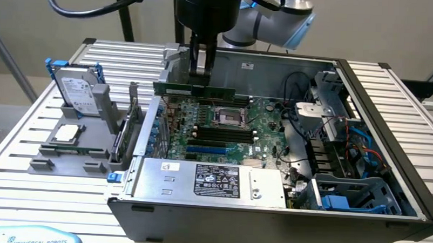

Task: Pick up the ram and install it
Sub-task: 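Pick up the ram and move it above insertion slot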

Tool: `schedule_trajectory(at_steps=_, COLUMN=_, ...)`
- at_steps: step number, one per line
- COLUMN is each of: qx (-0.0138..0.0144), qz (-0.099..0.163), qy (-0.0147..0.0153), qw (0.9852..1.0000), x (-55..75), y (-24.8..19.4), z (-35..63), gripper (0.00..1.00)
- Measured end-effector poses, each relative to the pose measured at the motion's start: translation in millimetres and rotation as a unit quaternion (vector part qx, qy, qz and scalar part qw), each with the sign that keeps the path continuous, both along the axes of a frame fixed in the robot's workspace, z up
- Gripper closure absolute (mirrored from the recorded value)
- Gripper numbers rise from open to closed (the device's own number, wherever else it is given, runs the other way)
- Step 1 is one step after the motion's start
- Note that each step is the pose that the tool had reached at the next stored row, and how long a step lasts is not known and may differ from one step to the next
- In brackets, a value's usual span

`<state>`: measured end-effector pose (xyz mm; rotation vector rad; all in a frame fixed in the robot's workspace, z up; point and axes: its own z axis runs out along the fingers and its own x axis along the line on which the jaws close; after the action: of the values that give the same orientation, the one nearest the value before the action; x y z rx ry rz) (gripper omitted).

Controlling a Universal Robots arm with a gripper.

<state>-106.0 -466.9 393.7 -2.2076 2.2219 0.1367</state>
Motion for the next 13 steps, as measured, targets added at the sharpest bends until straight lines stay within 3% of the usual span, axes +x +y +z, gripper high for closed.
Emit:
schedule_trajectory(at_steps=9, qx=0.0, qz=0.0, qy=0.0, qw=1.0, x=24.2, y=32.7, z=-16.4, gripper=0.87)
schedule_trajectory(at_steps=13, qx=0.0, qz=0.0, qy=0.0, qw=1.0, x=39.5, y=44.8, z=-23.5, gripper=0.87)
